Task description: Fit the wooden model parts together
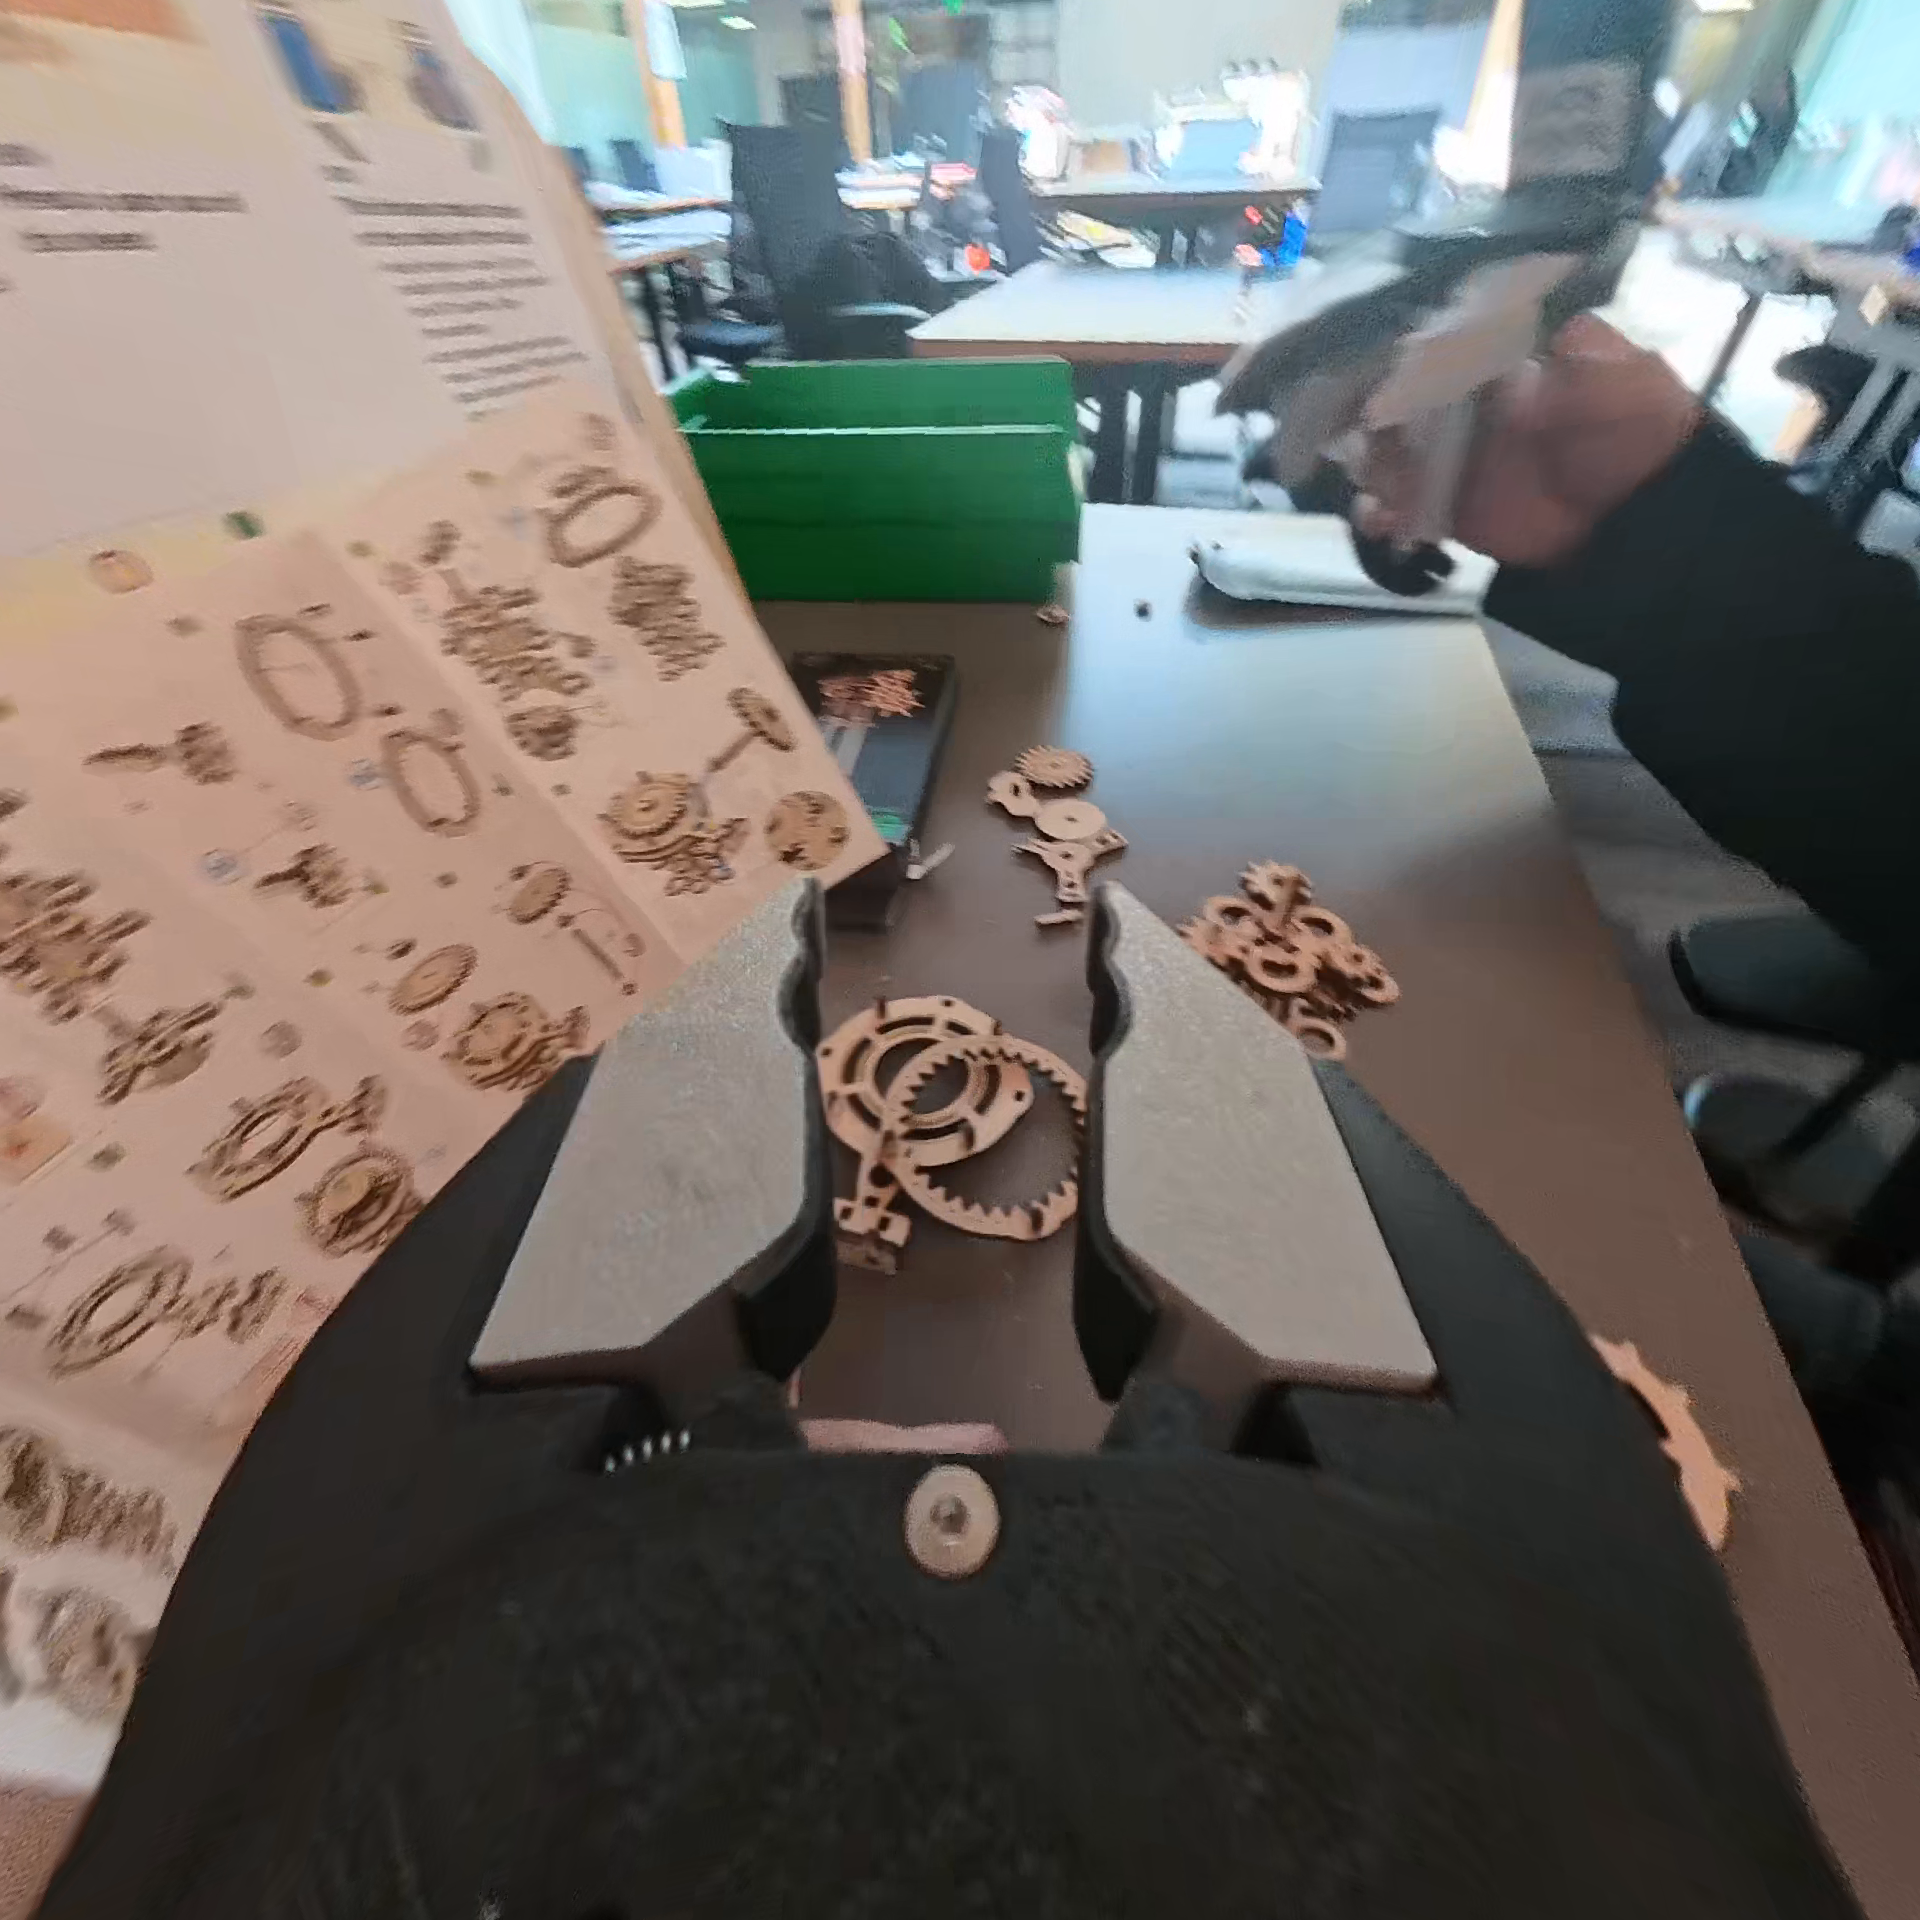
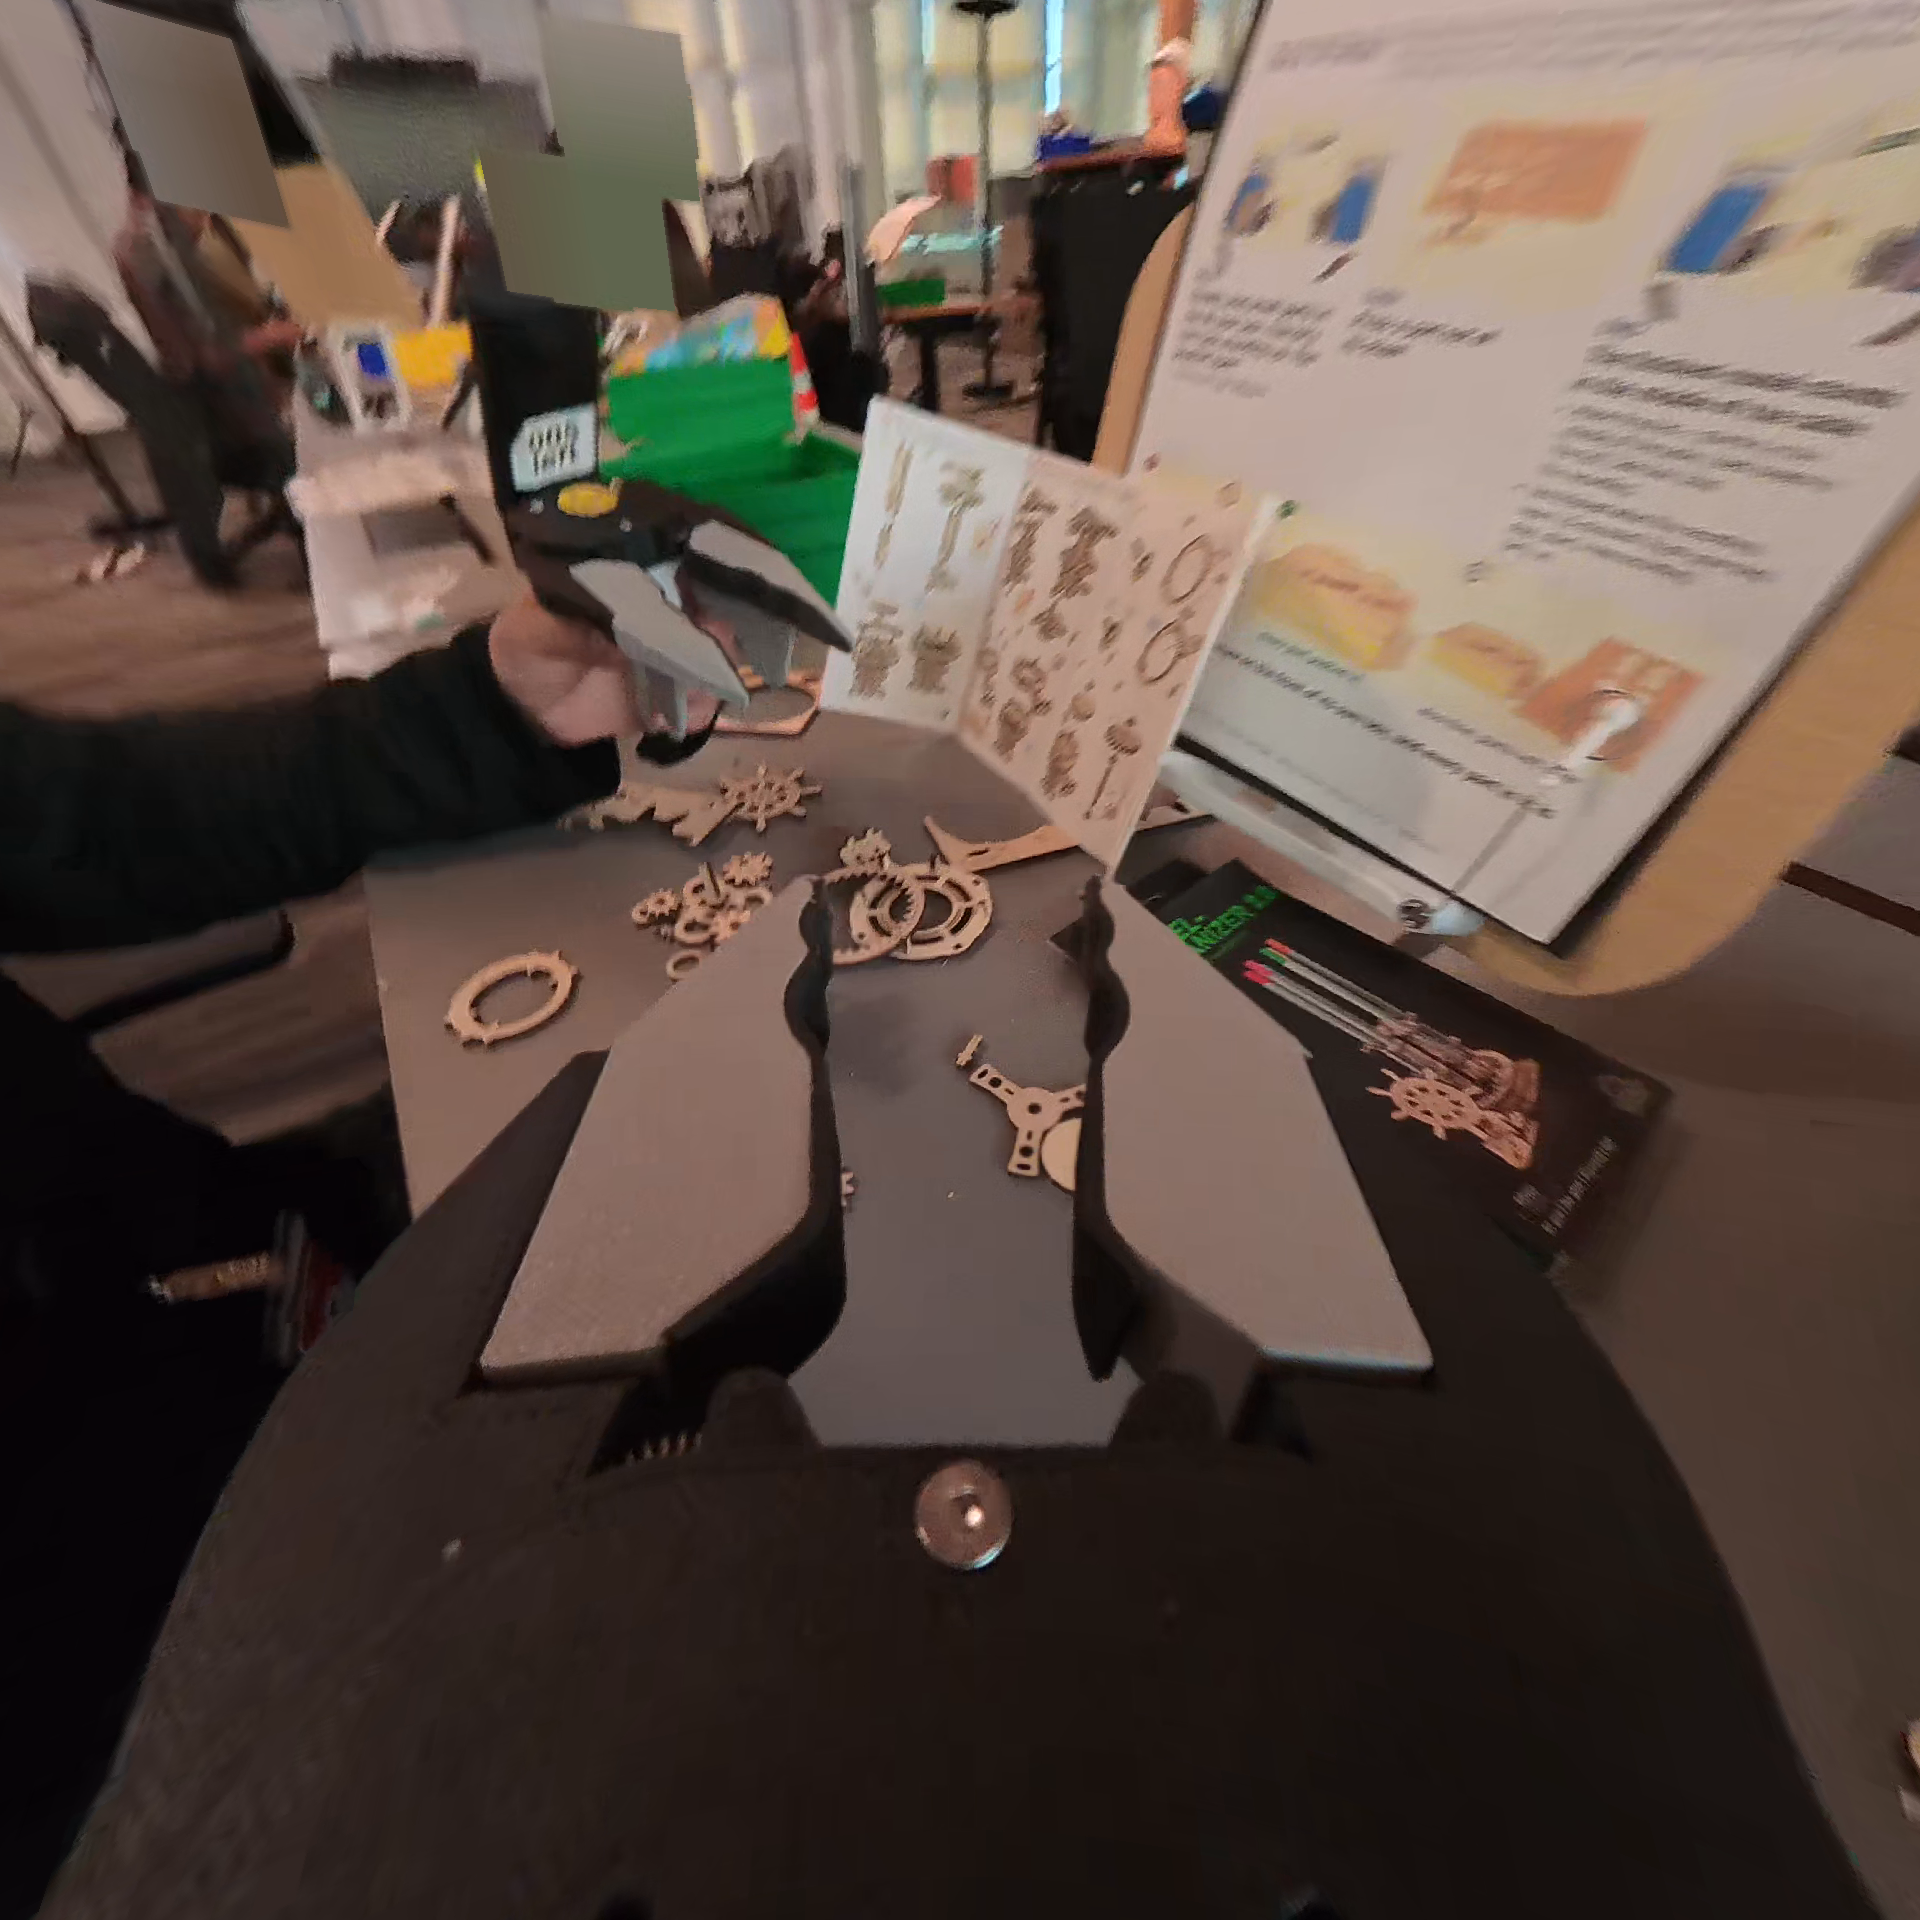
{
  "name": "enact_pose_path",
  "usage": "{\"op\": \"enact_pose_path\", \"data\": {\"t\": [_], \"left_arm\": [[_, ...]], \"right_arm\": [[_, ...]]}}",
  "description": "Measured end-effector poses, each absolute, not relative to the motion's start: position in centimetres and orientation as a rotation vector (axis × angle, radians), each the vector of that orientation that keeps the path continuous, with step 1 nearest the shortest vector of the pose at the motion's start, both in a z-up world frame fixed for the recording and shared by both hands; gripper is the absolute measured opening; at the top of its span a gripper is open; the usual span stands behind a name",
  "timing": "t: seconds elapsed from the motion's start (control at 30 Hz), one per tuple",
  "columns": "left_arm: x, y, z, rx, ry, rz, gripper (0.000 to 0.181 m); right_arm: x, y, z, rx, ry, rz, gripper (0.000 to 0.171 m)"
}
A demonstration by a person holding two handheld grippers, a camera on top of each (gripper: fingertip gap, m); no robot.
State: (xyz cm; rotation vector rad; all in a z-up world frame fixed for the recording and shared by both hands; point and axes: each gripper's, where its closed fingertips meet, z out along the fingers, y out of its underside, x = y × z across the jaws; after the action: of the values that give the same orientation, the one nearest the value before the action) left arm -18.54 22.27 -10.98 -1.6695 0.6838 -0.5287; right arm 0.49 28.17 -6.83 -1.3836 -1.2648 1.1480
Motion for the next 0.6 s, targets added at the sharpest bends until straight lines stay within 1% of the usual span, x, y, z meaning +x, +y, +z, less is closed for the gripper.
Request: {"op": "enact_pose_path", "data": {"t": [0.1,0.23,0.47,0.6], "left_arm": [[-21.1,23.5,-10.1,-1.679,0.513,-0.511,0.054],[-23.2,23.7,-8.1,-1.616,0.37,-0.526,0.057],[-26.0,23.3,-5.8,-1.558,0.246,-0.437,0.06],[-26.3,23.4,-6.0,-1.579,0.224,-0.435,0.06]], "right_arm": [[2.4,29.1,-5.0,-1.414,-1.132,1.209,0.052],[3.8,29.8,-4.1,-1.415,-1.026,1.318,0.059],[3.8,32.7,-8.9,-1.557,-1.014,1.266,0.072],[3.0,35.0,-11.9,-1.585,-1.012,1.196,0.074]]}}
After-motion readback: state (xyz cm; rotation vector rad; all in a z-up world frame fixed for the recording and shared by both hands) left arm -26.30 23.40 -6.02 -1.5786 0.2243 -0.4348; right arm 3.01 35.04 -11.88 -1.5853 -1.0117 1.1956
